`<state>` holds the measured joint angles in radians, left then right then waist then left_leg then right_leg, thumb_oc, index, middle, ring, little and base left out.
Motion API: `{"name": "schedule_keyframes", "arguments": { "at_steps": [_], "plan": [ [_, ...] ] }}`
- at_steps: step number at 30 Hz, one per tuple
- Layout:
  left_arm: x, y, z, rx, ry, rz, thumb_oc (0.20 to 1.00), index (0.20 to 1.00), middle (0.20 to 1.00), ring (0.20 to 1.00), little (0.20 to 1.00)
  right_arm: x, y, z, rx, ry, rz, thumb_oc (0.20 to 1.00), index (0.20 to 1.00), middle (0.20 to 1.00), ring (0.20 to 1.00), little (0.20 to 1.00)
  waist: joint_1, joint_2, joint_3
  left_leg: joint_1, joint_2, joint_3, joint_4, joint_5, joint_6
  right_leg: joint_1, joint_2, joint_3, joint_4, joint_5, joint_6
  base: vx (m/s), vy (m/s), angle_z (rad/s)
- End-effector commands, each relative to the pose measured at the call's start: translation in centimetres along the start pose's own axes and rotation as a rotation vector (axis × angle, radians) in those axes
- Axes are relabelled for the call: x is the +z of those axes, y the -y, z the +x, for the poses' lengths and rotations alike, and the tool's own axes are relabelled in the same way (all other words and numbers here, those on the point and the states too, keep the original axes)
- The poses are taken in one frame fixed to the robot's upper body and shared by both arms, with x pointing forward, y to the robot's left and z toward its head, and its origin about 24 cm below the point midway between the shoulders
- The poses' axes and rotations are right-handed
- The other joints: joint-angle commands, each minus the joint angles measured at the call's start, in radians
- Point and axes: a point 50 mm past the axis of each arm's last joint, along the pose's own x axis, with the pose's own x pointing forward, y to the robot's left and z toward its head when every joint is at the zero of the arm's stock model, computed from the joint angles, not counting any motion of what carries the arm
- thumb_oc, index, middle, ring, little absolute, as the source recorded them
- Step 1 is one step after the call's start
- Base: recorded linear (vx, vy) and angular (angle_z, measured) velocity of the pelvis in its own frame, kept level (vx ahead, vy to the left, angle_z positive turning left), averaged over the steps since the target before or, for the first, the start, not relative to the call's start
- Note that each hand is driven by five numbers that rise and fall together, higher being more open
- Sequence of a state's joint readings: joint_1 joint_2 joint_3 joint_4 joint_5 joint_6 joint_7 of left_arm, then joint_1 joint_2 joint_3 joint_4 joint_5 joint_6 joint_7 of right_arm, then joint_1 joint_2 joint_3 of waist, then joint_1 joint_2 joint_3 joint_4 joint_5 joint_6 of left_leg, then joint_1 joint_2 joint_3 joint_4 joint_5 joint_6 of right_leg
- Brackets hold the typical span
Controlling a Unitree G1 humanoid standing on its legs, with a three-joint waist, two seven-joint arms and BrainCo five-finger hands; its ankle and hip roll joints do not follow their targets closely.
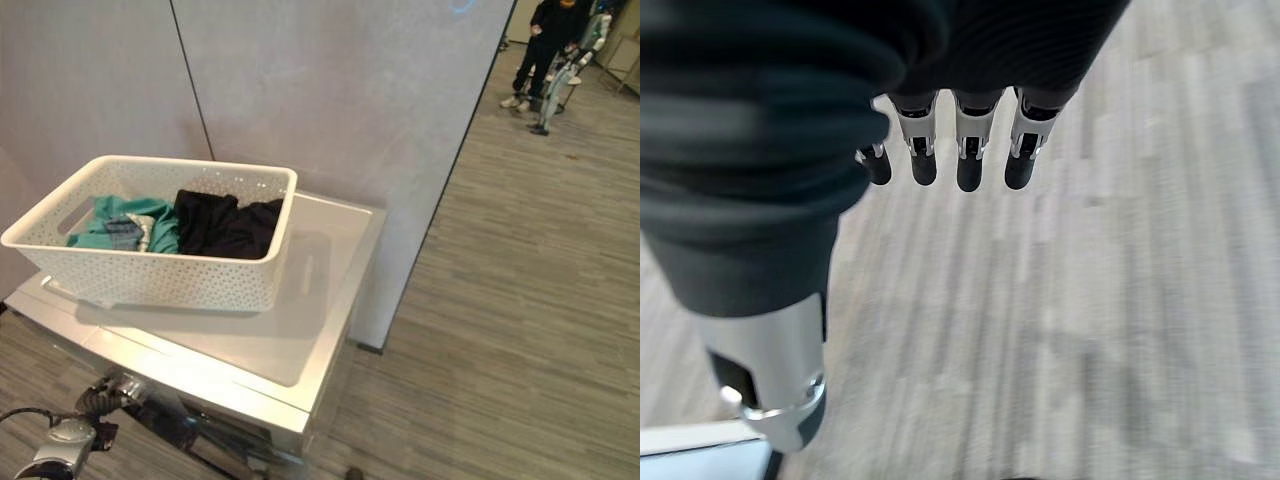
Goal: Grab the laundry basket,head to the washer,open it,put in the laundry and shut it.
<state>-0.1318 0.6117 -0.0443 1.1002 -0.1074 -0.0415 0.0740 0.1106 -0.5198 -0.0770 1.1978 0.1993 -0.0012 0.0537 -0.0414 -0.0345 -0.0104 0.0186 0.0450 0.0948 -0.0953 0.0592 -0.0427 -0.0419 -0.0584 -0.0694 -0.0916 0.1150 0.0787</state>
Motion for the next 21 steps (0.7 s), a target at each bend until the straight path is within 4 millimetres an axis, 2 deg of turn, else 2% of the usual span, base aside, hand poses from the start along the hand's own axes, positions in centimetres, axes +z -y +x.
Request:
{"name": "schedule_keyframes", "arguments": {
  "at_steps": [1,3,6,7,8,10,11,13,15,16,19,21],
  "plan": [
    [2.9,0.0,0.6,0.028,0.075,-0.047,1.000,1.000,1.000,1.000,1.000,1.0,0.9,0.0,-0.012,0.029,-0.078,1.000,1.000,1.000,1.000,1.000,-0.010,-0.001,0.040,-0.002,-0.028,-0.031,0.094,-0.089,0.004,0.028,0.003,-0.040,0.071,-0.118,0.038,-0.01,-0.078,0.04],
    [3.2,0.6,0.6,0.012,0.082,-0.038,1.000,1.000,1.000,1.000,1.000,0.7,1.3,-0.1,-0.019,0.021,-0.096,1.000,1.000,1.000,1.000,1.000,-0.015,0.000,0.054,-0.027,-0.033,-0.030,0.152,-0.094,-0.006,0.031,0.001,-0.055,0.083,-0.130,0.030,-0.02,-0.075,0.17],
    [5.5,1.5,0.9,-0.011,0.139,-0.024,1.000,1.000,1.000,1.000,1.000,-0.6,1.9,-0.3,-0.034,-0.032,-0.101,1.000,1.000,1.000,1.000,1.000,-0.030,0.009,0.074,-0.071,-0.034,-0.003,0.195,-0.066,-0.027,0.029,-0.012,-0.090,0.100,-0.133,0.024,-0.04,-0.028,0.21],
    [5.5,1.5,0.9,-0.011,0.139,-0.024,1.000,1.000,1.000,1.000,1.000,-0.6,1.9,-0.3,-0.034,-0.031,-0.101,1.000,1.000,1.000,1.000,1.000,-0.031,0.009,0.074,-0.073,-0.034,-0.004,0.197,-0.066,-0.027,0.028,-0.012,-0.091,0.101,-0.133,0.024,-0.04,-0.020,0.52],
    [6.8,1.7,1.0,-0.017,0.171,-0.017,1.000,1.000,1.000,1.000,1.000,-1.0,2.2,-0.3,-0.044,-0.054,-0.096,1.000,1.000,1.000,1.000,1.000,-0.037,0.012,0.086,-0.111,-0.033,0.014,0.267,-0.059,-0.041,0.025,-0.022,-0.114,0.116,-0.141,0.020,-0.05,-0.013,0.52],
    [7.5,1.6,0.9,-0.021,0.196,-0.015,1.000,1.000,1.000,1.000,1.000,0.0,2.5,-0.2,-0.055,-0.043,-0.108,1.000,1.000,1.000,1.000,1.000,-0.027,0.017,0.110,-0.150,-0.040,0.016,0.375,-0.057,-0.055,0.020,-0.032,-0.117,0.143,-0.155,0.016,-0.05,0.002,0.22],
    [7.5,1.5,0.9,-0.021,0.196,-0.015,1.000,1.000,1.000,1.000,1.000,0.0,2.5,-0.1,-0.055,-0.042,-0.108,1.000,1.000,1.000,1.000,1.000,-0.027,0.018,0.110,-0.153,-0.038,0.017,0.379,-0.059,-0.055,0.019,-0.031,-0.116,0.145,-0.156,0.016,-0.03,0.031,0.14],
    [7.0,1.0,0.9,-0.005,0.186,-0.039,1.000,1.000,1.000,1.000,1.000,2.4,2.3,0.1,-0.050,0.020,-0.123,1.000,1.000,1.000,1.000,1.000,-0.019,0.025,0.125,-0.164,-0.044,0.020,0.431,-0.092,-0.044,-0.003,-0.032,-0.092,0.195,-0.180,0.021,0.00,0.068,-0.08],
    [6.5,0.6,0.9,0.011,0.173,-0.069,1.000,1.000,1.000,1.000,1.000,4.0,1.7,0.3,-0.028,0.073,-0.146,1.000,1.000,1.000,1.000,1.000,-0.014,0.032,0.143,-0.176,-0.039,0.035,0.499,-0.097,-0.039,-0.032,-0.025,-0.056,0.255,-0.196,0.015,0.01,0.097,-0.47],
    [6.1,0.1,0.9,0.022,0.163,-0.097,1.000,1.000,1.000,1.000,1.000,4.8,1.4,0.3,-0.020,0.101,-0.154,1.000,1.000,1.000,1.000,1.000,-0.010,0.035,0.151,-0.179,-0.030,0.051,0.523,-0.120,-0.029,-0.053,-0.022,-0.046,0.303,-0.217,0.014,0.02,0.097,-0.77],
    [5.3,-0.5,0.8,0.041,0.144,-0.138,1.000,1.000,1.000,1.000,1.000,5.7,0.8,0.4,-0.008,0.126,-0.179,1.000,1.000,1.000,1.000,1.000,-0.001,0.035,0.162,-0.177,-0.019,0.077,0.593,-0.167,-0.003,-0.099,-0.018,-0.017,0.407,-0.251,0.014,0.06,0.081,-0.88],
    [5.5,-0.6,0.9,0.041,0.144,-0.147,1.000,1.000,1.000,1.000,1.000,5.5,0.7,0.4,-0.005,0.118,-0.176,1.000,1.000,1.000,1.000,1.000,-0.004,0.033,0.171,-0.193,-0.014,0.084,0.662,-0.198,0.005,-0.117,-0.021,-0.013,0.452,-0.277,0.009,0.03,0.069,-0.32]
  ]
}}
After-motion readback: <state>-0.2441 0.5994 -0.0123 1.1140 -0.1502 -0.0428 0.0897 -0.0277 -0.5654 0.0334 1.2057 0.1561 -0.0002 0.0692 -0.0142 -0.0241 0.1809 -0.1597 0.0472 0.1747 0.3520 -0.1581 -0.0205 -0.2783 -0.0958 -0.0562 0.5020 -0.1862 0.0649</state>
